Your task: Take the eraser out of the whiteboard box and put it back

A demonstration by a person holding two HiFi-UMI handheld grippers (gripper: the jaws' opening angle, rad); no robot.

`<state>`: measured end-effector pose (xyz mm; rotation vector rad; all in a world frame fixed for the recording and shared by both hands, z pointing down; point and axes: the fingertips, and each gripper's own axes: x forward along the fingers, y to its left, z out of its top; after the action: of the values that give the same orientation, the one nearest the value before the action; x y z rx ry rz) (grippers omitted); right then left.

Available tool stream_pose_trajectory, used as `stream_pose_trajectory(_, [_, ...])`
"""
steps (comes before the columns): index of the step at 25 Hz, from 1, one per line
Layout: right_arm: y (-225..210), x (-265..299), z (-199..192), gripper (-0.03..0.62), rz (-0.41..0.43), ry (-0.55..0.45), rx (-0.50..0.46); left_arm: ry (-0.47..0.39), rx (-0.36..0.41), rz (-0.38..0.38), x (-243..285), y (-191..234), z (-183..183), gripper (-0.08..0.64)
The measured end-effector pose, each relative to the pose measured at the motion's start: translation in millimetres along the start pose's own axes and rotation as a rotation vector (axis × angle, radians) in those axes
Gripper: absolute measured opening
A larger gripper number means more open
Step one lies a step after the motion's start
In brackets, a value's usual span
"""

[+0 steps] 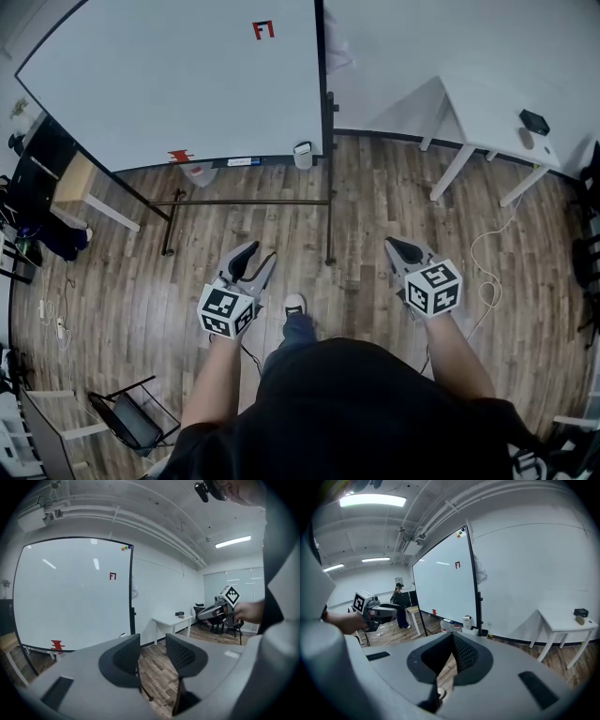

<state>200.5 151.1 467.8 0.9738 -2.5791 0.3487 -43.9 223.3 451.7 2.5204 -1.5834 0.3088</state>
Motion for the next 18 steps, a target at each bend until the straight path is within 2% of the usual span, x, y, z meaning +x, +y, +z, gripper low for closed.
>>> stream_pose_trajectory(18, [-5,69,21,-0.006,-0.062,0.033,0.042,0.011,-0.013,-0.088,51,74,0,0.179])
